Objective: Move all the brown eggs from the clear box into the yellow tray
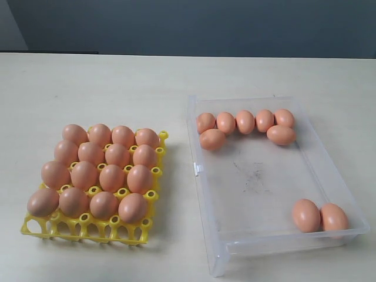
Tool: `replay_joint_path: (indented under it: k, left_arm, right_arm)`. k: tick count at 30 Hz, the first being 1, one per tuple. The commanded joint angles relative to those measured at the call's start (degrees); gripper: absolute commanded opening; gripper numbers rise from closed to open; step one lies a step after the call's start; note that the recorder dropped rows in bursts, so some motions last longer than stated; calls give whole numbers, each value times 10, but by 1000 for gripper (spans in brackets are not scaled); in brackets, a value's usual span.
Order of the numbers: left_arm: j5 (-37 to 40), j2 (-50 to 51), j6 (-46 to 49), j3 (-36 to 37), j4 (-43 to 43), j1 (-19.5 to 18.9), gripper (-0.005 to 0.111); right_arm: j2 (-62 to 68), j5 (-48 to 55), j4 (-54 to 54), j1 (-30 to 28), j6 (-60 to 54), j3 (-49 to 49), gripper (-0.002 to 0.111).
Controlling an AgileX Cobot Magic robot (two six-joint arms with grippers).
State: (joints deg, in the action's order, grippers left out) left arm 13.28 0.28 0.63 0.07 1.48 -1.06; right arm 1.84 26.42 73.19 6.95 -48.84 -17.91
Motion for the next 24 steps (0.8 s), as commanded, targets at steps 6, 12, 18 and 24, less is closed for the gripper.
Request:
replay_joint_path:
  k: [6,12,18,24]
  left_arm:
    - [0,-3,-1,-1,1,6,0]
    - [0,-3,-1,-1,1,6,0]
    - [0,-3,-1,-1,1,6,0]
    - [0,-3,-1,-1,1,6,0]
  right_arm:
    - [100,3,34,-2,-71,-40,0]
    - [252,4,84,-2,-80,-67,0]
    - [526,233,58,7,-101,-215,0]
    - [705,240,54,141,-103,-237,0]
